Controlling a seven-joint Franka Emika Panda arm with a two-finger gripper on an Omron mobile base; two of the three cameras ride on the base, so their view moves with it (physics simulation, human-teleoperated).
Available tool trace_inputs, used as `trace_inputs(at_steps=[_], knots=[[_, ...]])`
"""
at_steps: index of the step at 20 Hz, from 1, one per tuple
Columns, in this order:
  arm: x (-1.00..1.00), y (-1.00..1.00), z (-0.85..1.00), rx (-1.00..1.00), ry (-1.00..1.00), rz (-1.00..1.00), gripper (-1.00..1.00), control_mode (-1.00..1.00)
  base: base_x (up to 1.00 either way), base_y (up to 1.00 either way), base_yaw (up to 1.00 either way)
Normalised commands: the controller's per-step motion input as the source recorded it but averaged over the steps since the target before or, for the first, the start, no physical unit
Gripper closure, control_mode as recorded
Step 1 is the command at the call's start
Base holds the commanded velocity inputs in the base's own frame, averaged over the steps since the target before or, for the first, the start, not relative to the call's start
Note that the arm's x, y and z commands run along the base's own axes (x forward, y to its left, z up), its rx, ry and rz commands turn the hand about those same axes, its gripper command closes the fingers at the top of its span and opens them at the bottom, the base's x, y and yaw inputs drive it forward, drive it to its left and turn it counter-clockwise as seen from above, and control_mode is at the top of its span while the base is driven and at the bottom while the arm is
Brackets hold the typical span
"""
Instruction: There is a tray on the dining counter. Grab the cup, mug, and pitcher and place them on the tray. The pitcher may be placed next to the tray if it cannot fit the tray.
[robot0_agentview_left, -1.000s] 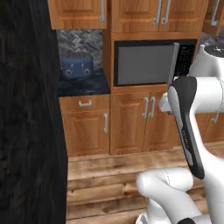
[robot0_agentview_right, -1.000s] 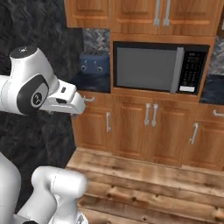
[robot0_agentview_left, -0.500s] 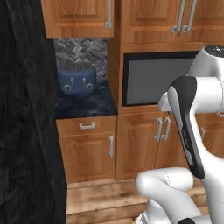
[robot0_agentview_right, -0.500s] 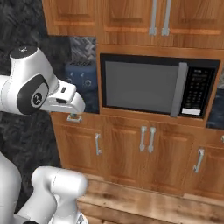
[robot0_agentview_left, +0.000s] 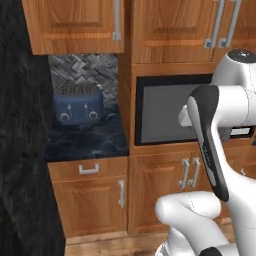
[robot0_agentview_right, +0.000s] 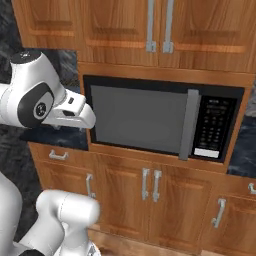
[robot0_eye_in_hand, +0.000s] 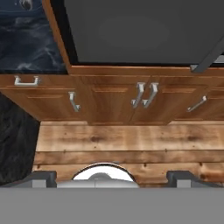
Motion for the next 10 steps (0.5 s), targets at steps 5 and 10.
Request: trace_inputs(at_steps=[5, 10], knots=[[0.0, 0.0, 0.0, 0.0, 0.0, 0.0, -1.0, 1.0, -0.3, -1.0, 0.03], [0.0, 0.0, 0.0, 0.0, 0.0, 0.0, -1.0, 1.0, -0.24, -1.0, 0.0]])
